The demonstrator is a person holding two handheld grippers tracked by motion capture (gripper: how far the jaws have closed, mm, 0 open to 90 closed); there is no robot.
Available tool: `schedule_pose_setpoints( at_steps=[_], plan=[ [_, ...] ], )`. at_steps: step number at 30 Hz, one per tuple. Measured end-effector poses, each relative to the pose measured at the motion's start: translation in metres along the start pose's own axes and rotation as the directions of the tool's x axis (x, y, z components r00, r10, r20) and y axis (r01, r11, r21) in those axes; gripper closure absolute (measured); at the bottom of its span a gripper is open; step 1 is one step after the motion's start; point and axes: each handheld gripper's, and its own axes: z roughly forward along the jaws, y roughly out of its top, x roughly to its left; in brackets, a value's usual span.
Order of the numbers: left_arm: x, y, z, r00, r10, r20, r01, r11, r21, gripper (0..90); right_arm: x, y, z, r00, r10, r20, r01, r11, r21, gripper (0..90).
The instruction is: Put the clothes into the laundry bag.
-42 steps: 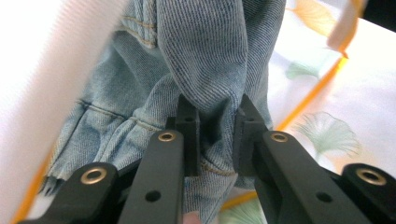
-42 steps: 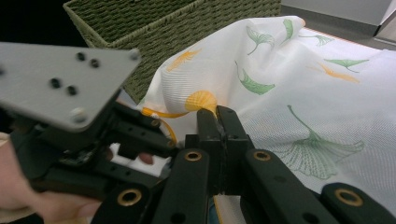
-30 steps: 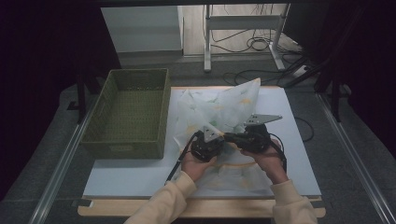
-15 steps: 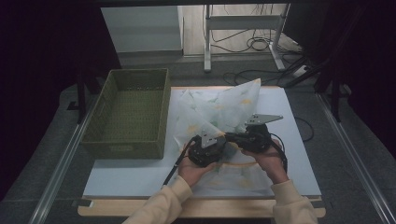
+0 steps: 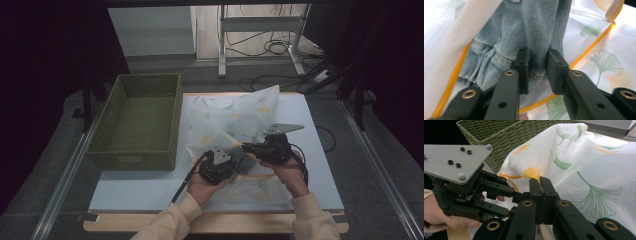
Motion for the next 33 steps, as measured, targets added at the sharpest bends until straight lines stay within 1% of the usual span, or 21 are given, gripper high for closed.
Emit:
schedule_pose_setpoints(
  at_steps=[2, 5, 7, 9, 11, 14, 15, 20, 21, 22, 24, 26, 28, 30, 31, 32, 33],
  plan=[
    [0.001, 0.001, 0.003, 1.0000, -0.006, 0.003, 0.006, 1.0000, 0.008, 75.9, 0.001, 0.000, 0.000, 1.0000, 0.000, -0.001, 0.000, 1.000, 0.000, 89.5],
    [0.002, 0.003, 0.010, 0.9994, 0.018, -0.028, -0.018, 0.9998, 0.008, 80.0, 0.003, 0.001, 0.001, 1.0000, -0.004, -0.006, 0.004, 1.000, 0.003, 89.5],
    [0.003, 0.006, 0.016, 0.9995, 0.001, -0.031, -0.001, 1.0000, 0.005, 81.9, 0.004, 0.001, 0.001, 0.9999, -0.007, -0.007, 0.007, 1.000, 0.004, 89.5],
    [0.003, 0.007, 0.021, 0.9990, -0.012, -0.043, 0.011, 0.9999, -0.012, 82.7, 0.004, -0.001, 0.000, 1.0000, -0.009, 0.000, 0.009, 1.000, 0.004, 89.5],
    [0.003, 0.007, 0.025, 0.9984, -0.018, -0.053, 0.017, 0.9997, -0.020, 82.9, 0.004, -0.002, -0.001, 1.0000, -0.006, -0.001, 0.006, 1.000, 0.007, 89.6],
    [0.003, 0.009, 0.028, 0.9972, -0.016, -0.074, 0.014, 0.9993, -0.034, 83.2, 0.004, -0.004, -0.005, 1.0000, -0.007, 0.003, 0.007, 1.000, 0.006, 89.6],
    [0.004, 0.009, 0.029, 0.9967, -0.024, -0.078, 0.021, 0.9991, -0.038, 83.2, 0.004, -0.004, -0.005, 1.0000, -0.007, 0.003, 0.007, 1.000, 0.006, 89.6],
    [0.009, 0.011, 0.032, 0.9945, -0.066, -0.082, 0.062, 0.9969, -0.049, 83.1, 0.006, -0.004, -0.006, 1.0000, -0.008, -0.001, 0.008, 1.000, 0.005, 89.6],
    [0.009, 0.011, 0.032, 0.9942, -0.078, -0.075, 0.074, 0.9962, -0.046, 82.9, 0.007, -0.003, -0.006, 0.9999, -0.010, -0.003, 0.010, 1.000, 0.005, 89.6],
    [0.009, 0.011, 0.031, 0.9942, -0.081, -0.071, 0.078, 0.9960, -0.043, 82.5, 0.007, -0.003, -0.005, 0.9999, -0.012, -0.003, 0.012, 1.000, 0.007, 89.6],
    [0.008, 0.011, 0.026, 0.9953, -0.073, -0.064, 0.071, 0.9967, -0.039, 80.3, 0.007, -0.004, -0.005, 1.0000, -0.009, -0.001, 0.009, 1.000, 0.010, 89.5],
    [0.007, 0.010, 0.018, 0.9961, -0.074, -0.048, 0.072, 0.9966, -0.040, 77.4, 0.005, -0.005, -0.004, 1.0000, -0.004, 0.001, 0.004, 1.000, 0.013, 89.5],
    [0.006, 0.007, 0.006, 0.9971, -0.068, -0.034, 0.066, 0.9963, -0.055, 73.3, 0.004, -0.007, -0.004, 1.0000, -0.002, 0.005, 0.002, 1.000, 0.013, 89.6],
    [0.005, 0.003, -0.007, 0.9981, -0.059, -0.018, 0.058, 0.9968, -0.056, 67.3, 0.003, -0.007, -0.004, 1.0000, -0.001, 0.006, 0.001, 1.000, 0.015, 89.6],
    [0.006, -0.001, -0.015, 0.9985, -0.052, -0.017, 0.051, 0.9970, -0.059, 64.9, 0.003, -0.007, -0.003, 1.0000, -0.002, 0.007, 0.001, 1.000, 0.016, 89.5],
    [0.007, -0.003, -0.020, 0.9987, -0.048, -0.018, 0.047, 0.9972, -0.058, 61.8, 0.004, -0.007, -0.003, 1.0000, -0.003, 0.008, 0.002, 1.000, 0.016, 89.5],
    [0.008, -0.007, -0.028, 0.9984, -0.053, -0.017, 0.052, 0.9971, -0.056, 59.6, 0.004, -0.007, -0.003, 1.0000, -0.003, 0.009, 0.003, 1.000, 0.016, 89.5]
  ],
)
